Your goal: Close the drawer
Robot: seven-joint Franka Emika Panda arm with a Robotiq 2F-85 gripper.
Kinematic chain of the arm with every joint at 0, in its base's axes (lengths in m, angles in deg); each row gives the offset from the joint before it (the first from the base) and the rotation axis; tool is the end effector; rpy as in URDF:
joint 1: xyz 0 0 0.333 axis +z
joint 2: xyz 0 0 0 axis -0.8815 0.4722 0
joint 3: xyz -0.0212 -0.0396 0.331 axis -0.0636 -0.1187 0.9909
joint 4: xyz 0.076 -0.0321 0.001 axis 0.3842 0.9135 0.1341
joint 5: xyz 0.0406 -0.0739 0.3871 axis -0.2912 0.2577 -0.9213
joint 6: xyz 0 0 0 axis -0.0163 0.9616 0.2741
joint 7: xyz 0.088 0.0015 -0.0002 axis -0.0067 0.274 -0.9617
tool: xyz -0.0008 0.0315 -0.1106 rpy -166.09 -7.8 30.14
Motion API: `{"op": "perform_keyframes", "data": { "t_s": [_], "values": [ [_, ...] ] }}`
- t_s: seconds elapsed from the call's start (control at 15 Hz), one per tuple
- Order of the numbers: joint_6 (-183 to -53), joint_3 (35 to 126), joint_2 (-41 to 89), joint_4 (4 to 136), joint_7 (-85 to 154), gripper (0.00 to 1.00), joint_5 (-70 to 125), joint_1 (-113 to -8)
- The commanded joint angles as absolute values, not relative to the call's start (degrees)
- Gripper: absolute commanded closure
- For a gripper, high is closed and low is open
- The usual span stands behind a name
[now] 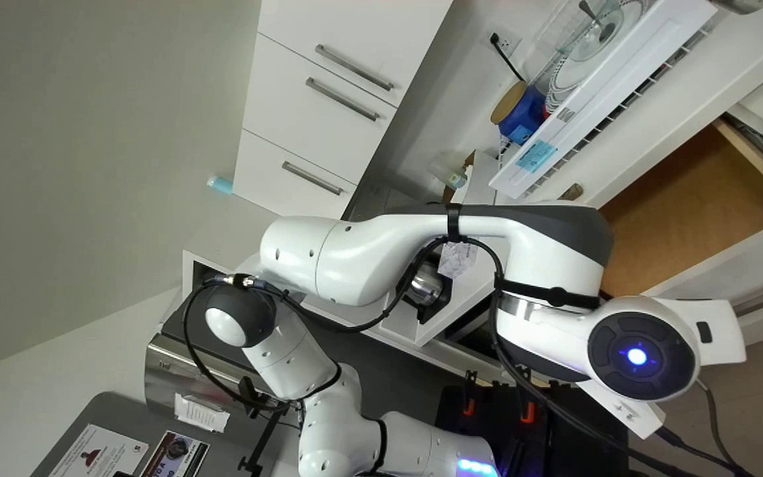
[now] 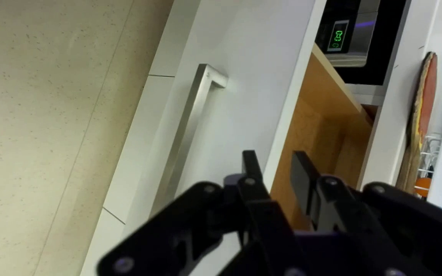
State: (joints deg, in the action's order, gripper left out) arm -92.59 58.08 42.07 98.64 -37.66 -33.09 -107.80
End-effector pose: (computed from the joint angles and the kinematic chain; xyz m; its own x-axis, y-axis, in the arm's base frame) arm 0.2055 -0.4730 0.1322 0.7055 -0.7083 -0.0240 -0.5144 -0.4884 -0.7049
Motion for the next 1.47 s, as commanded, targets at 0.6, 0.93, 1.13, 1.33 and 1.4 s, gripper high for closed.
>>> {"op": "perform_keyframes", "data": {
  "t_s": [0.6, 0.93, 1.13, 1.33, 1.4],
  "values": [
    [-93.2, 63.9, 46.2, 95.0, -36.5, 0.99, -32.2, -116.2],
    [-91.4, 66.6, 49.2, 92.8, -36.2, 1.00, -35.8, -118.2],
    [-90.9, 68.2, 51.0, 91.8, -36.7, 1.00, -38.8, -119.5],
    [-90.7, 69.6, 52.9, 90.9, -37.6, 1.00, -42.0, -120.4],
    [-90.2, 70.2, 53.5, 90.7, -37.9, 1.00, -43.4, -120.6]
  ]
}}
